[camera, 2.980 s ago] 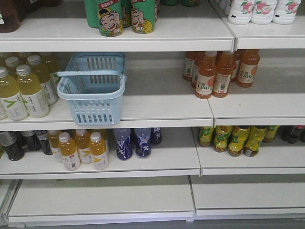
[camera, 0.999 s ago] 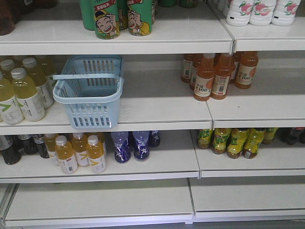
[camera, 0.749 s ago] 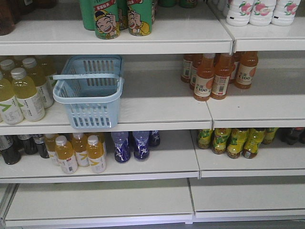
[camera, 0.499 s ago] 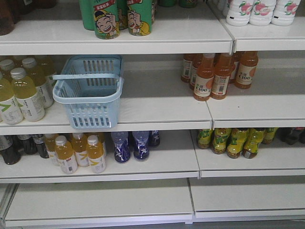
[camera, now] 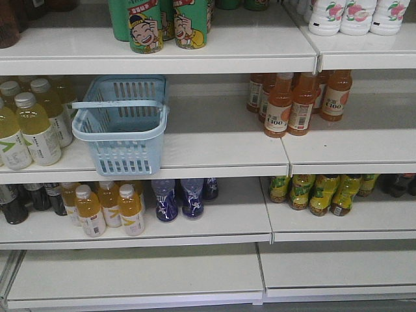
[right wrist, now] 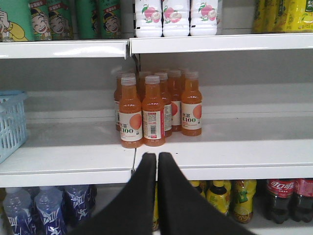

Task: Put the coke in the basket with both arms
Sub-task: 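Close the left gripper on the light-blue basket handle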

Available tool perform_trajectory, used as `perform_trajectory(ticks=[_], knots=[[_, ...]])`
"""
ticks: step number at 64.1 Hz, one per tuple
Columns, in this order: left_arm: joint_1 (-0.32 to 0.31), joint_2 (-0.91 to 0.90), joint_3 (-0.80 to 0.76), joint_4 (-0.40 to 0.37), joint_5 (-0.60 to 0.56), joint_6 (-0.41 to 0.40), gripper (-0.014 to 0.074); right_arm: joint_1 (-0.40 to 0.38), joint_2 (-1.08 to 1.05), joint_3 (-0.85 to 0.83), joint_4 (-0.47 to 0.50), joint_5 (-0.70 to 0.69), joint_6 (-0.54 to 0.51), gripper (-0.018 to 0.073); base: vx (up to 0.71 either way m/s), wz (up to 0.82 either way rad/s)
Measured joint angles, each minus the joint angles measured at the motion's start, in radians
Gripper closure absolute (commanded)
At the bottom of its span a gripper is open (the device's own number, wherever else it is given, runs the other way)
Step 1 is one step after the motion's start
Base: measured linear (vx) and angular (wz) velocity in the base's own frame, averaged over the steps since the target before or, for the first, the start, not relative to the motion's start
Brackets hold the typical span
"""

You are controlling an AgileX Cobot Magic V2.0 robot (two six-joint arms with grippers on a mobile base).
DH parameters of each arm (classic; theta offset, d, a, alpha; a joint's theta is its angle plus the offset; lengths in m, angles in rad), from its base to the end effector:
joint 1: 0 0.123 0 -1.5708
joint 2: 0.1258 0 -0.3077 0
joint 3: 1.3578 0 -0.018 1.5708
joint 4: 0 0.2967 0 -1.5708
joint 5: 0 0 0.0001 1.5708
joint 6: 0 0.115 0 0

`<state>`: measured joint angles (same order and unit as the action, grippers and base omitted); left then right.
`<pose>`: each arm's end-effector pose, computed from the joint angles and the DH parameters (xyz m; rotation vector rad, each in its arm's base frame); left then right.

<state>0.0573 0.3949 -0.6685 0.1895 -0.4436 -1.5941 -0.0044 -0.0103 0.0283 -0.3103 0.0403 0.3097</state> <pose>0.0849 -0.0044 0.4796 -0.5027 0.6740 -1.3225 0.1040 -0.0019 0.2004 0.0129 1.5399 -0.0133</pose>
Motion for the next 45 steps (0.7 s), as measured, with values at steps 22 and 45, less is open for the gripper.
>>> perform_trajectory(ticks=[22,45], knots=[[0.000,0.515,-0.001,0.414,-0.158,-0.362,0.0195,0.000,0.000,0.000,0.000,0.000,0.000,0.0564,0.00,0.00],[0.000,1.012,-0.001,0.530,-0.372,-0.435,0.0122,0.000,0.000,0.000,0.000,0.000,0.000,0.0564,0.00,0.00]])
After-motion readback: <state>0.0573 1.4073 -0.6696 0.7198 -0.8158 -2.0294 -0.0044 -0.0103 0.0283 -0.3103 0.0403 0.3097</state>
